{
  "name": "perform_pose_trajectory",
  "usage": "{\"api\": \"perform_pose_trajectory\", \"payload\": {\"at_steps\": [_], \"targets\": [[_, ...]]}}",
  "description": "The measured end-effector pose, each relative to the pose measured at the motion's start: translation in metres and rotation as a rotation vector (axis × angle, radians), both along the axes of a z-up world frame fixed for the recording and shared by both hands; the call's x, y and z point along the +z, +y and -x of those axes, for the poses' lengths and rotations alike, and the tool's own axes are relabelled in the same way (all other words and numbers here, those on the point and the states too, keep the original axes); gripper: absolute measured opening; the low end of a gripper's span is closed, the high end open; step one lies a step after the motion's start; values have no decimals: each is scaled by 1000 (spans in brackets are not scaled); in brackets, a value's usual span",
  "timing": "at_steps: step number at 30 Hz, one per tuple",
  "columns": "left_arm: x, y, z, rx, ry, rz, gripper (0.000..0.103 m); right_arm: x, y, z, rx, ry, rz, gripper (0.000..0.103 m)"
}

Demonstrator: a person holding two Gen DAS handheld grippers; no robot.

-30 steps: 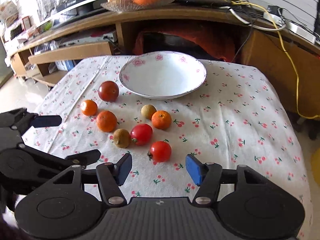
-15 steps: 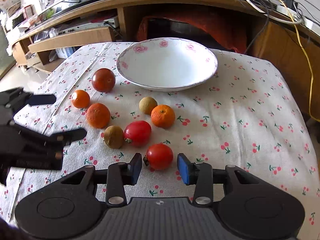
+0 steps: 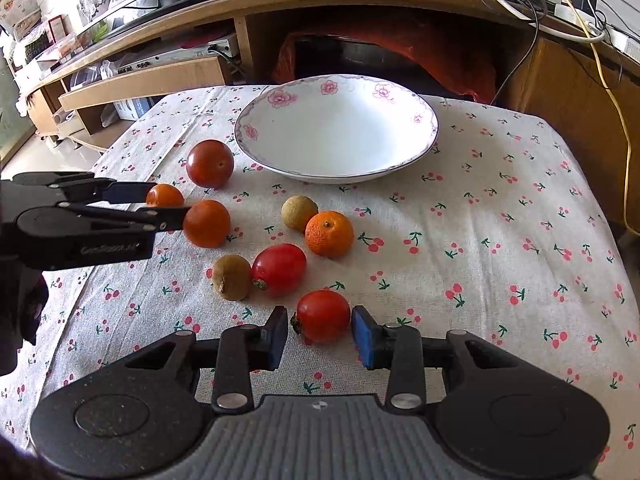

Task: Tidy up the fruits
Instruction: 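Grasp the red tomato with the right tool while the left tool grasps a mandarin, then carry the red tomato and mandarin over the white bowl with both tools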

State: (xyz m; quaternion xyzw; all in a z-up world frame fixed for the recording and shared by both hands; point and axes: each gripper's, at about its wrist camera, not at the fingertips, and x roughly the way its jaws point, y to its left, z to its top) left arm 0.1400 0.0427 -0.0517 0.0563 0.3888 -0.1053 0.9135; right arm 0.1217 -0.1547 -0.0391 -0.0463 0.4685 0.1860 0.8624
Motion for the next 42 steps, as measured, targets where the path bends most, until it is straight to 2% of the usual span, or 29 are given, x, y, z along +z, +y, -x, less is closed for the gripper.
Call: {"api": "perform_pose_trajectory", "payload": {"at_steps": [4, 7, 15, 22, 26, 30, 33, 39, 42], "targets": [[2, -3, 2, 1, 5, -20, 43, 1, -3, -1, -5, 12, -11, 26], [4, -1, 4, 3, 18, -11, 41, 1, -5, 2, 0, 6, -11, 25], [6, 0, 18, -39, 38, 9, 41, 3, -3, 1, 19, 2, -20, 25], [3, -3, 29, -65, 10, -28, 43, 0, 2, 3, 48, -20, 9, 28], [4, -1, 27, -47, 8, -28, 49, 0, -1, 3, 50, -19, -4, 28], [4, 0, 26, -45, 11, -24, 48, 0, -3, 3, 44, -14, -11, 26], [4, 1, 23, -39, 21, -3, 44, 1, -3, 4, 32, -11, -5, 25], [4, 5, 14, -11, 16, 20, 45, 2, -3, 3, 28, -2, -10, 25], [1, 1, 13, -18, 3, -1, 45, 1, -3, 3, 29, -1, -12, 25]]}}
